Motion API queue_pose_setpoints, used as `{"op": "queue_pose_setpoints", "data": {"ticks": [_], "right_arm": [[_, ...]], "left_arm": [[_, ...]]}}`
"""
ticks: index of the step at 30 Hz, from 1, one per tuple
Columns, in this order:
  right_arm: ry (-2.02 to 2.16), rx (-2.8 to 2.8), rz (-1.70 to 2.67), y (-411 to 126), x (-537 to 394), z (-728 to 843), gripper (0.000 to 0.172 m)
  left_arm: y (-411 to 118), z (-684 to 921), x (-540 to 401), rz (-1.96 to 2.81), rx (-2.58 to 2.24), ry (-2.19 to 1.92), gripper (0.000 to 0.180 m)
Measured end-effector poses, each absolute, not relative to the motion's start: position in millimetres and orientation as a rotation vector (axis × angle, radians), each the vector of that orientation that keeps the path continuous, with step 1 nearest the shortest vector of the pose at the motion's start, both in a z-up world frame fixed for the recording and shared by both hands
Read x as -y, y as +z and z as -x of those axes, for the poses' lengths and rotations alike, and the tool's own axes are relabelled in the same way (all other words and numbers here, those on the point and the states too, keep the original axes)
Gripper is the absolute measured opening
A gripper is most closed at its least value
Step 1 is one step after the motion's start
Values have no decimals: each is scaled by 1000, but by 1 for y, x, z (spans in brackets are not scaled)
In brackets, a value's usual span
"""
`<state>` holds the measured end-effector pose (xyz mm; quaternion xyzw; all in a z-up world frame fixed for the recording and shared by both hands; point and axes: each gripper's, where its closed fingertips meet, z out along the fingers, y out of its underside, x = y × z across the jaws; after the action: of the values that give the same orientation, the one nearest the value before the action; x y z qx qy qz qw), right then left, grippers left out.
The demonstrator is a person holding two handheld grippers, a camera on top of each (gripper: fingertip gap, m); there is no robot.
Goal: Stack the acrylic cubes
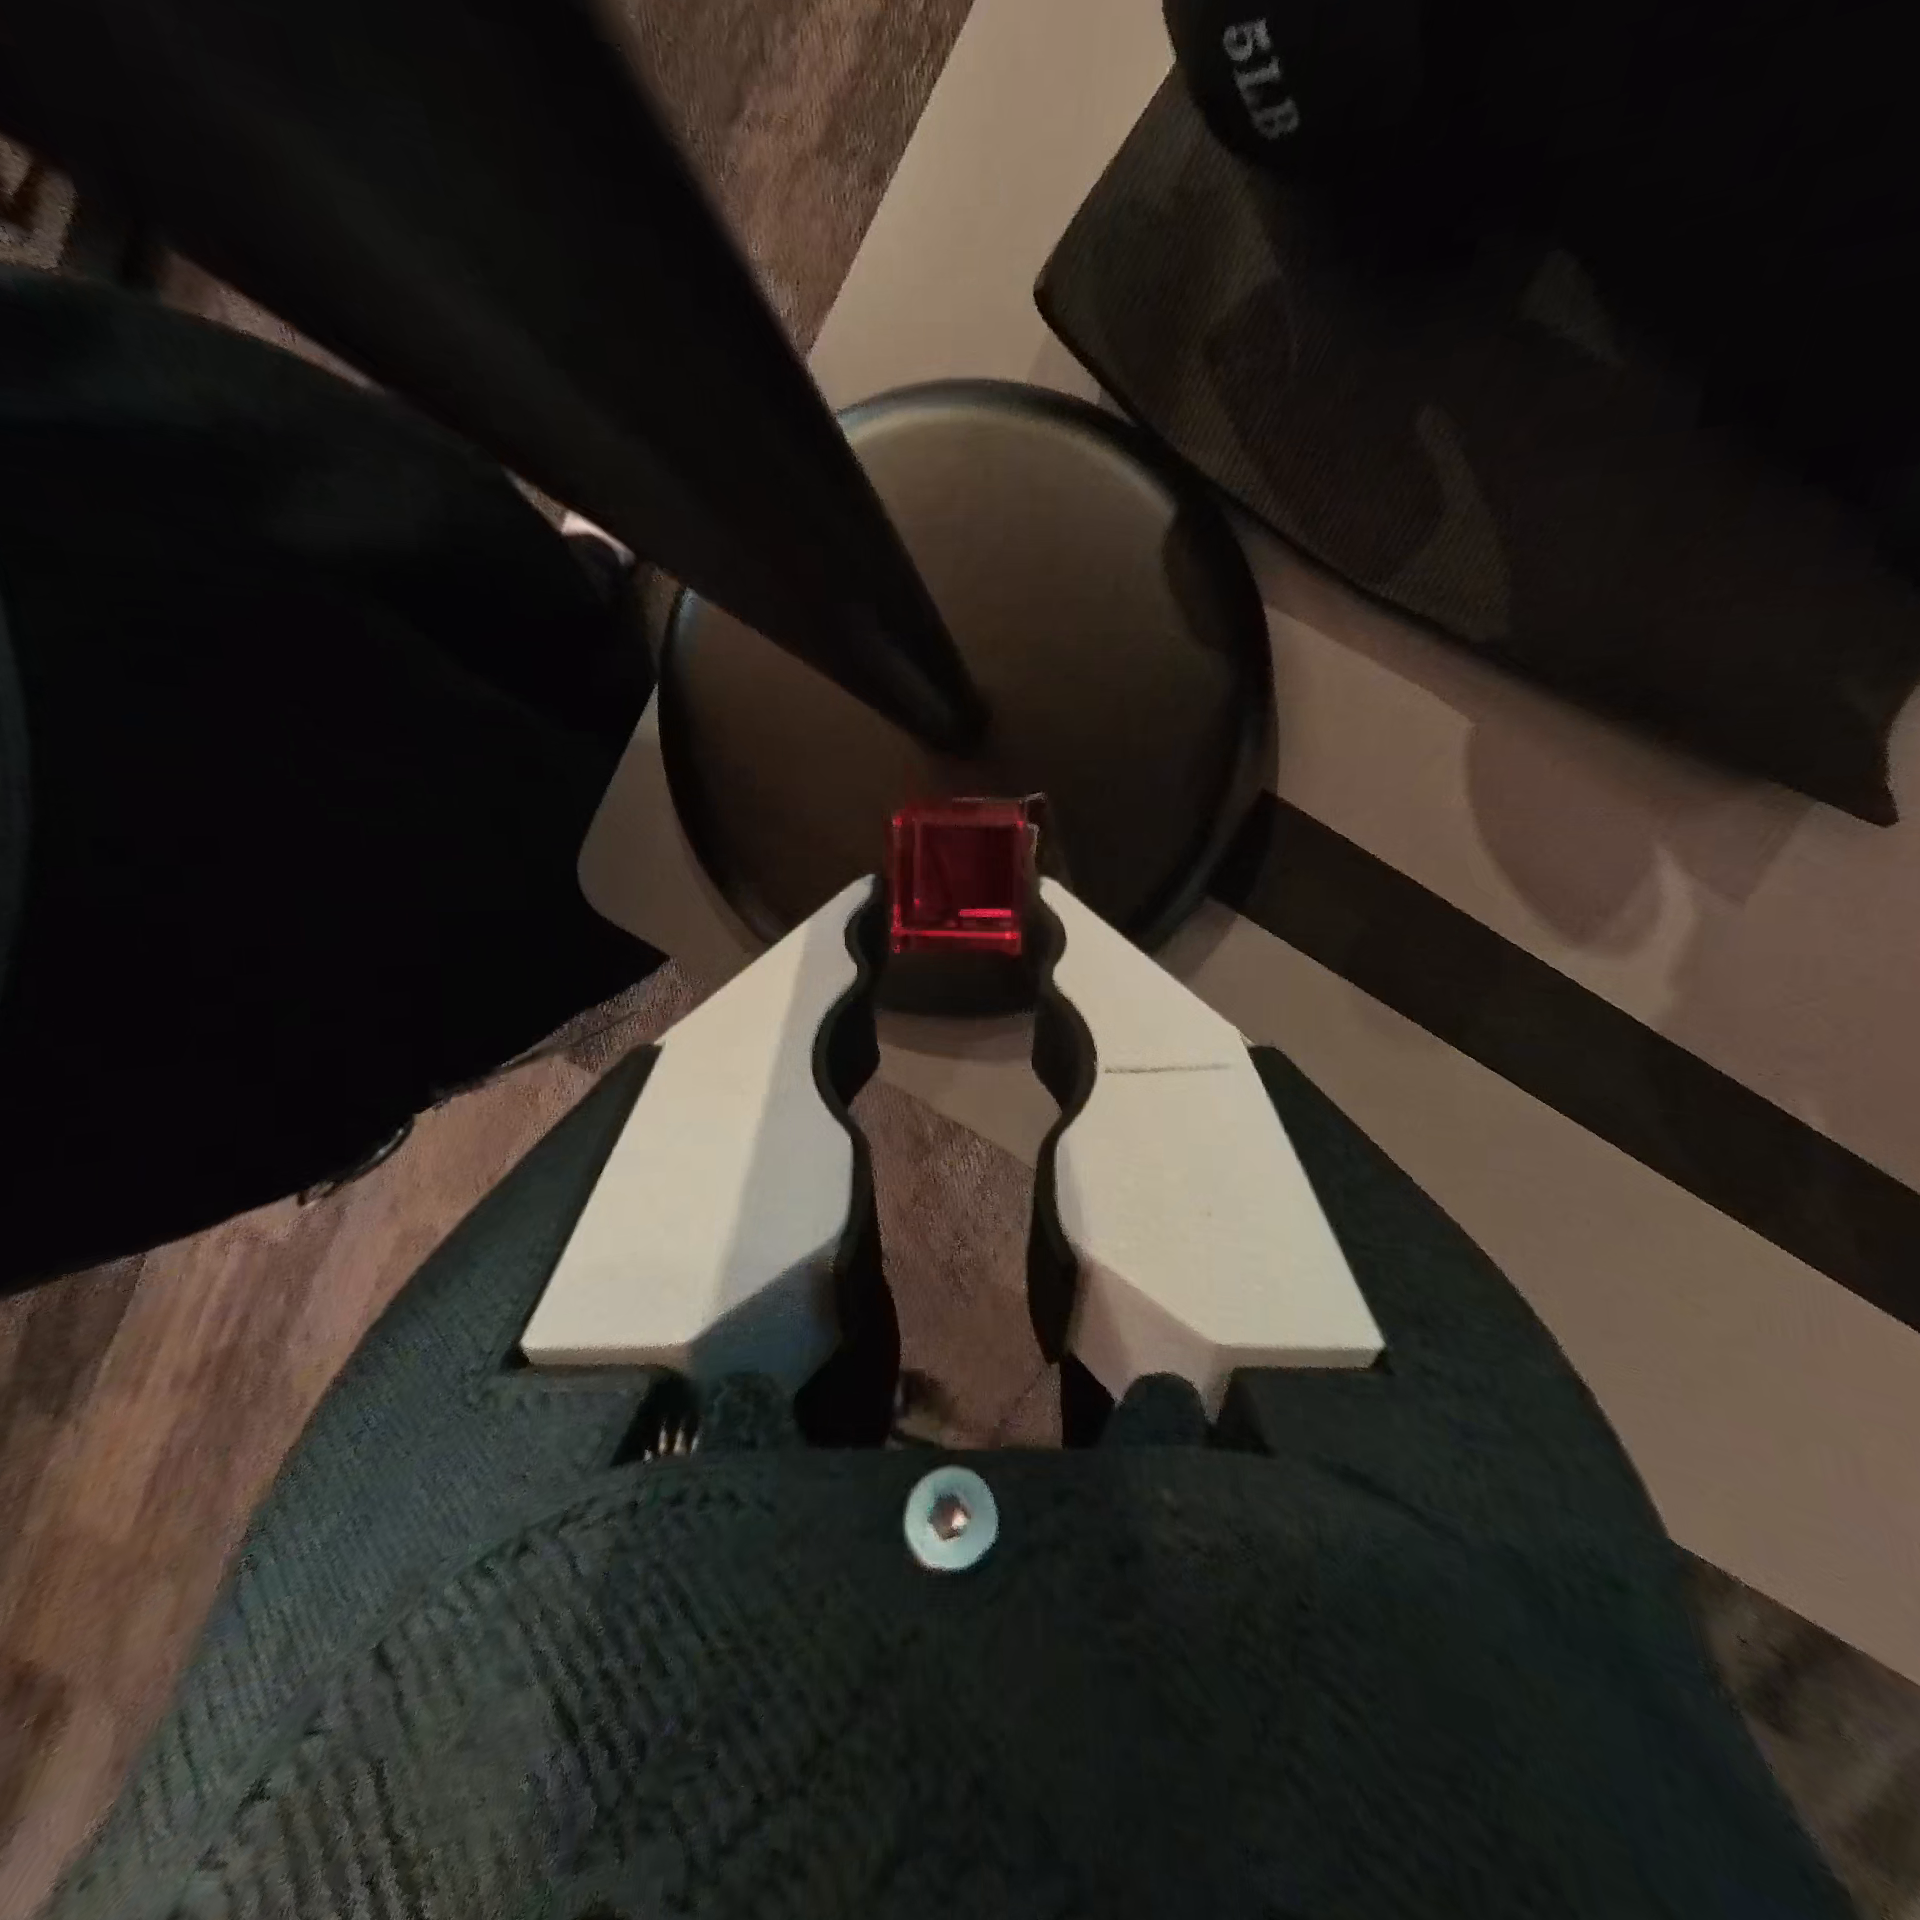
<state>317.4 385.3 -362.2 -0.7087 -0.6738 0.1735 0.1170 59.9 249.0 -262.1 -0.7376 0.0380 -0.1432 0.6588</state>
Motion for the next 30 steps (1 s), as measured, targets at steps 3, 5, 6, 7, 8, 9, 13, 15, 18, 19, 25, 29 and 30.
{"op": "queue_pose_setpoints", "data": {"ticks": [3,5,6,7,8,9,13,15,18,19,25,29,30], "right_arm": [[503,2003,2089,-367,-384,-318,23],[506,2005,2096,-367,-385,-316,23],[505,2007,2098,-367,-385,-315,23],[502,2010,2100,-367,-386,-314,23],[500,2013,2101,-367,-386,-314,23],[499,2015,2103,-367,-387,-313,23],[490,2021,2100,-367,-388,-312,24],[494,2018,2102,-367,-388,-312,24],[502,1995,2106,-366,-388,-311,30],[503,1983,2104,-365,-388,-312,33],[299,1700,1932,-336,-409,-327,38],[438,1548,1929,-368,-379,-336,0],[489,1549,1968,-386,-367,-337,0]], "left_arm": [[-264,-60,-244,1669,-72,-315,0],[-266,-59,-241,1674,-60,-310,0],[-267,-58,-240,1676,-54,-310,0],[-267,-57,-238,1677,-49,-309,0],[-268,-56,-237,1677,-44,-306,0],[-268,-56,-236,1679,-41,-303,0],[-270,-56,-233,1683,-32,-302,1],[-271,-56,-232,1684,-30,-303,1],[-273,-57,-232,1686,-27,-309,1],[-273,-57,-232,1687,-27,-310,1],[-274,-54,-229,1689,-26,-292,1],[-278,-53,-227,1695,-9,-298,2],[-279,-53,-227,1698,-7,-300,2]]}}
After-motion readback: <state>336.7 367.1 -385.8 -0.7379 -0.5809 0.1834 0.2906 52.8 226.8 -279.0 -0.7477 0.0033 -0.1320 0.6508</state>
